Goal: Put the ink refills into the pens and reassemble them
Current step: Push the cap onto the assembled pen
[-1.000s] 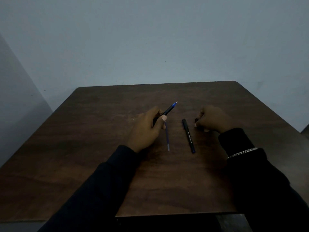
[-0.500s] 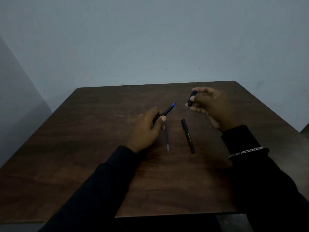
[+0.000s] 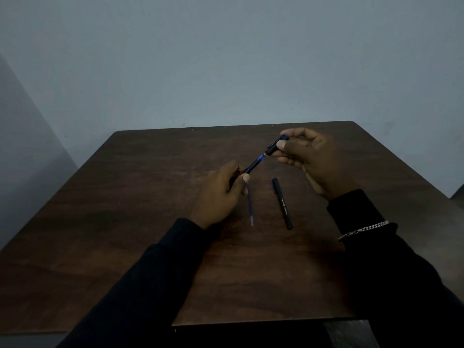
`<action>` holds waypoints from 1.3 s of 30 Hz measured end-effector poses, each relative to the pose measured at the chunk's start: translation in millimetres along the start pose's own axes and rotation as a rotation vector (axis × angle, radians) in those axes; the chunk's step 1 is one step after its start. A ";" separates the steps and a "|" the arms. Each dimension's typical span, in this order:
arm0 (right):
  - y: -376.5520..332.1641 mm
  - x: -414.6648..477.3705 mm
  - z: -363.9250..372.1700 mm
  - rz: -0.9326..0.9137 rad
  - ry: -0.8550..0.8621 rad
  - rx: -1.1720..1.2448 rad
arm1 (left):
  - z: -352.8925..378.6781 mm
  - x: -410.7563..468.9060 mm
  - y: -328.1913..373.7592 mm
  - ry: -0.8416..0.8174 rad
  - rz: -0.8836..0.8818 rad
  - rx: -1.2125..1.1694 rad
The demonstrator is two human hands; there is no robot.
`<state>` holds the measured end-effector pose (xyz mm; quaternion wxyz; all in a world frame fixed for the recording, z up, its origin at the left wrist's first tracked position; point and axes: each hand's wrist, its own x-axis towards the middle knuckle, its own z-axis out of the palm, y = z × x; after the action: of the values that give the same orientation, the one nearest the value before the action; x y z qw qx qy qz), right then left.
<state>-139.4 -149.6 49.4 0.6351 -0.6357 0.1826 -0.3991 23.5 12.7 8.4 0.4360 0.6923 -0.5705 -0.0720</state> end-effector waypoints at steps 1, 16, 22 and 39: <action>-0.1 -0.1 -0.2 -0.004 -0.003 0.002 | -0.1 -0.1 0.4 -0.004 -0.002 0.002; 6.9 -4.5 12.4 -0.036 -0.111 -0.164 | 0.5 0.2 -2.4 0.037 0.084 0.026; 11.8 -5.7 15.8 -0.053 -0.118 -0.159 | 2.3 -0.5 -7.9 0.059 0.081 0.008; 18.7 -3.7 18.3 -0.070 -0.058 -0.155 | 8.7 4.5 -5.5 0.032 -0.047 -0.112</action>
<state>-123.0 -137.1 32.9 0.5747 -0.7001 0.1719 -0.3873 23.8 4.2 1.2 0.4813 0.6811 -0.5421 -0.1029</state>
